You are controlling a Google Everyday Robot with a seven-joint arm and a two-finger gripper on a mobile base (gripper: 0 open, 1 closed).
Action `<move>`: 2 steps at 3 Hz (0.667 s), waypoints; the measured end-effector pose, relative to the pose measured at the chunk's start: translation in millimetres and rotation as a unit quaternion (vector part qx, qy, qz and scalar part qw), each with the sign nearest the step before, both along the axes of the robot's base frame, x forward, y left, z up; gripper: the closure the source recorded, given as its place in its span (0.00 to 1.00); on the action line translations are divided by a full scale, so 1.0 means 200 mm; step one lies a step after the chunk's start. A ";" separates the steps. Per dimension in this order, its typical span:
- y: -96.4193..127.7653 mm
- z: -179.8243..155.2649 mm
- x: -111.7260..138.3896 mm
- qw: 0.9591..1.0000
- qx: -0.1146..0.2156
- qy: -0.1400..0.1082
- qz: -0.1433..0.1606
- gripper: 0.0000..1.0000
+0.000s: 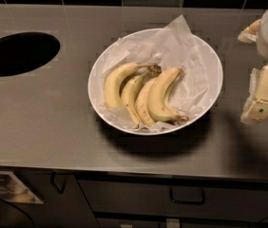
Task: Pick banana from white bowl
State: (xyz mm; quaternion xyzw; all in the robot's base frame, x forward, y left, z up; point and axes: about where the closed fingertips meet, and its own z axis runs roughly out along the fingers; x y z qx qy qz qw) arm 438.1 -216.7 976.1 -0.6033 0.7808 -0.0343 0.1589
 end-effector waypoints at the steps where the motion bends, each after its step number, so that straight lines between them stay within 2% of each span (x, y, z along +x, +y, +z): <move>1: 0.00 0.00 0.00 1.000 0.000 0.000 0.000 0.00; 2: 0.04 -0.02 0.02 1.000 -0.001 0.002 -0.016 0.00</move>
Offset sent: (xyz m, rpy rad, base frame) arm 0.0080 0.0209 -0.0148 -0.0092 0.0330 -0.0811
